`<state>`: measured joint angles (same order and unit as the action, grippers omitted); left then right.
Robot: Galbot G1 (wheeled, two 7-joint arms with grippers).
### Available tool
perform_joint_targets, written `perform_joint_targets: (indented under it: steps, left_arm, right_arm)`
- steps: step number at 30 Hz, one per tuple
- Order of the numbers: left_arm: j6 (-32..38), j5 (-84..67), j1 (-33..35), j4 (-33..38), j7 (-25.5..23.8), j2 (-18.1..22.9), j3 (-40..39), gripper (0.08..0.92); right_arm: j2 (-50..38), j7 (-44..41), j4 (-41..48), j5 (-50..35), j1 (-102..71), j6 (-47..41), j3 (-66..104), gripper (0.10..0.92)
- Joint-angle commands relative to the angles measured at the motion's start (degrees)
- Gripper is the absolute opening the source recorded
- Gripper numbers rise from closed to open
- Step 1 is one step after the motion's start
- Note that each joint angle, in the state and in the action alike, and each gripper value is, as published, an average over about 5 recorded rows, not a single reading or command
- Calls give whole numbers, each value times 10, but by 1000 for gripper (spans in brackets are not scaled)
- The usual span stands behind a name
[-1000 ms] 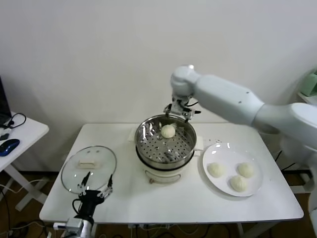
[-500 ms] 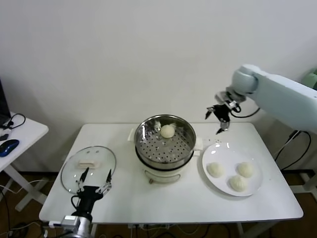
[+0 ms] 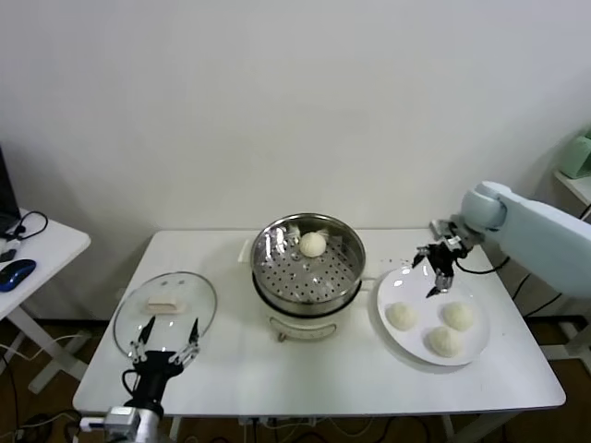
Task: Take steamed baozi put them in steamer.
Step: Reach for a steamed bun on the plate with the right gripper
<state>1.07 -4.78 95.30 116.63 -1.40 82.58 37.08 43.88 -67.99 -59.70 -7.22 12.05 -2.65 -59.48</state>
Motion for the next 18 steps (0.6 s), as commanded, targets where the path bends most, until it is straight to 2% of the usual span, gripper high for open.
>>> perform_joint_targets:
  steps: [1, 18]
  left_arm:
    - [-1, -3, 7, 1, 5, 2, 3, 823]
    - [-1, -2, 5, -8, 8, 4, 6, 823]
  right_arm:
    - [37, 7, 38, 17, -86, -9, 41, 823]
    - [70, 3, 58, 19, -83, -7, 27, 823]
